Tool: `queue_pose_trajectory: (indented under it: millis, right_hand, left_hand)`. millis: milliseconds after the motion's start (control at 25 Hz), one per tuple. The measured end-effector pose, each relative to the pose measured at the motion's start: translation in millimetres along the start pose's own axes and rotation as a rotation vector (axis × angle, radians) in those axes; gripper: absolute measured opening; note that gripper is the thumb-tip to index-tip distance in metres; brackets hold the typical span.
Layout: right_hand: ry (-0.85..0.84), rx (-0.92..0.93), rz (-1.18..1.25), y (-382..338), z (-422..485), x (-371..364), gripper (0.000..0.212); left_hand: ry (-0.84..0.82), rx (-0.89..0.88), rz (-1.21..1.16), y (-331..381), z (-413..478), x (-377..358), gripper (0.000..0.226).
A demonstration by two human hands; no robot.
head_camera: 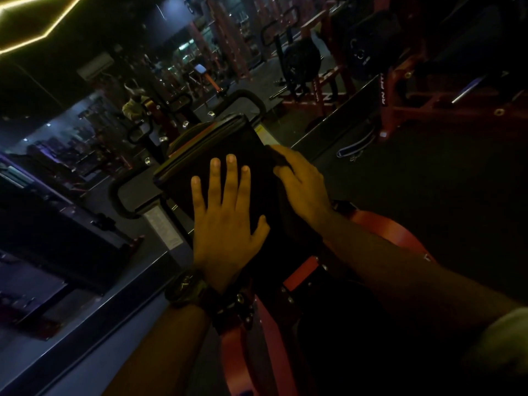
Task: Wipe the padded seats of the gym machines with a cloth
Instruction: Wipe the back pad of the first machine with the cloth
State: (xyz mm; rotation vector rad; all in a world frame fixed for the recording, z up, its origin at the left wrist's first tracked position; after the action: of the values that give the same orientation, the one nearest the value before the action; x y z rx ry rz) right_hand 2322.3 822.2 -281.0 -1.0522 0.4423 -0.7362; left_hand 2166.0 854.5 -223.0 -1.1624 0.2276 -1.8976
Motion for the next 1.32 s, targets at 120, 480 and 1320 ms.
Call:
queue_pose_trajectory:
  millis: [120,480,1320]
  right_hand:
    - [-0.040,-0.218,0.039,43,-36,6,0.043]
    - [0.248,-0.498,0.128,89,-91,15,0.029]
    - [-0.001,-0.214,0.094,18,-45,2,0.053]
  left_hand:
    - [-0.008,-0.006,-0.007,4,-4,-2,0.087]
    - [-0.004,0.008,-0.015,7,-4,-5,0.092]
    - [0.010,-0.015,0.004,6,-4,-3,0.082]
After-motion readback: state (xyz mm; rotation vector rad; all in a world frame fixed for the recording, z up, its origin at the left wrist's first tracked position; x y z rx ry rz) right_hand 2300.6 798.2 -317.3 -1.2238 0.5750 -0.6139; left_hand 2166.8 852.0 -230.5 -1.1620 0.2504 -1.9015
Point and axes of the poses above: each hand's wrist, its own z-axis towards the middle knuckle, its own x-axis out of the back of the hand, y = z × x, the point moved 5 cm from there along z, towards the middle knuckle, and after that the axes turned 2 degrees about x, right-handed, at the moved point
